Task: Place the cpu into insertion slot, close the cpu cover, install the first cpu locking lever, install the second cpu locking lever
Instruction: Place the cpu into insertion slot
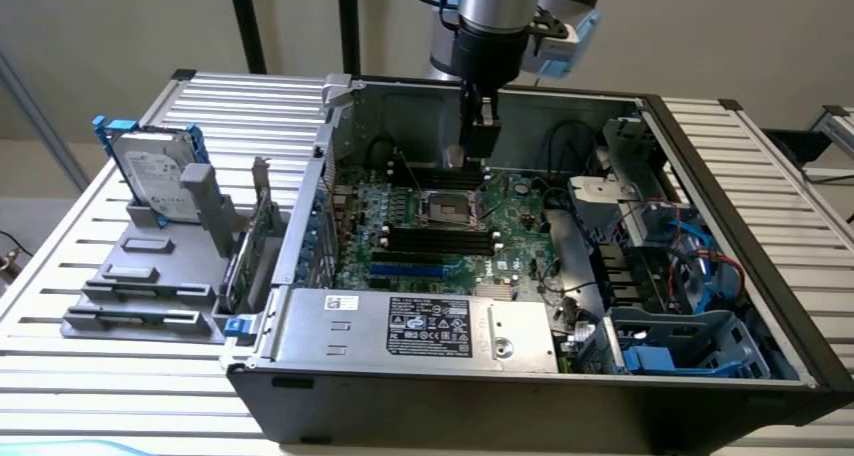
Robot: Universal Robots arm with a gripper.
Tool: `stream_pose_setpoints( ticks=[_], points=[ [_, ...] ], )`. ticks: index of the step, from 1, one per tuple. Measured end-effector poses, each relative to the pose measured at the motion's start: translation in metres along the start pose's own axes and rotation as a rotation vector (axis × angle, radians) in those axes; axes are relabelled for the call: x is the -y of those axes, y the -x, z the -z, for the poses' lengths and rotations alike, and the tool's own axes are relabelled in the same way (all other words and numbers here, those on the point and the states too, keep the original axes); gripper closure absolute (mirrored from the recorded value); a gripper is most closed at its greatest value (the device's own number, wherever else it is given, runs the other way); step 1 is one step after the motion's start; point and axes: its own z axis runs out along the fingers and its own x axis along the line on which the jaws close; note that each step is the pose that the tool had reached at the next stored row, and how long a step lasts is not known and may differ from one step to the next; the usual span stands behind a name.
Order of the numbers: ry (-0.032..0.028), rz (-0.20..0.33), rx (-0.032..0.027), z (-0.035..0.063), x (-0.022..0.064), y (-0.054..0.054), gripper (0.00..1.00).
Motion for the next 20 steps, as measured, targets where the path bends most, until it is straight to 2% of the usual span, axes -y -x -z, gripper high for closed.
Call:
stream_pose_setpoints(
  ticks=[6,20],
  points=[
    [-0.0066,0.000,0.0000,-0.0096,-0.0004,0.005,0.46],
    [-0.0091,-0.001,0.0000,-0.0349,0.0044,0.006,0.46]
  ],
)
